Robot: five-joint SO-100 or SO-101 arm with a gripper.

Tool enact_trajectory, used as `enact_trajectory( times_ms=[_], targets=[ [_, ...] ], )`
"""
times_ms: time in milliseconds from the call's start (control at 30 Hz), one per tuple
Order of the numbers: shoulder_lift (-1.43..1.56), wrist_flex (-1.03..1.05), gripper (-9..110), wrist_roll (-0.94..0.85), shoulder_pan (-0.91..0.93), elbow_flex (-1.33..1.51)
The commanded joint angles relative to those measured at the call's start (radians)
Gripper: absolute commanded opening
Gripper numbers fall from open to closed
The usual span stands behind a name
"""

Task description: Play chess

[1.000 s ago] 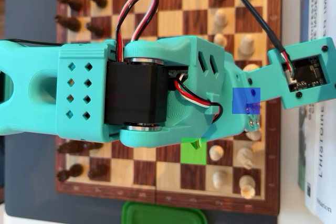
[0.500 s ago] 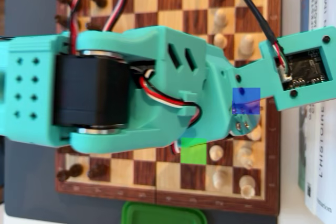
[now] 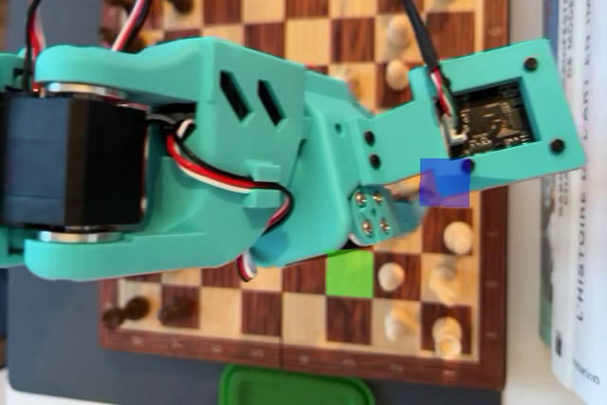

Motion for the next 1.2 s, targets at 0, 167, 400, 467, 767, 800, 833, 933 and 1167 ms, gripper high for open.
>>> enact_trajectory(
  times_ms=[0,167,400,467,767,800,833,933,1167],
  targets=[
    [0.077,-0.014,0,-0.049,0.028,0.002],
    [0.087,-0.014,0,-0.087,0.061,0.008],
    [0.089,-0.012,0,-0.091,0.106,0.023],
    [0.089,-0.012,0,-0.091,0.118,0.044],
    [0.152,-0.014,0,-0.149,0.152,0.089],
    [0.170,-0.014,0,-0.150,0.158,0.103],
    [0.189,-0.014,0,-0.150,0.163,0.120],
    [0.239,-0.014,0,-0.150,0.166,0.167],
    [0.321,-0.015,0,-0.152,0.172,0.270]
  ],
)
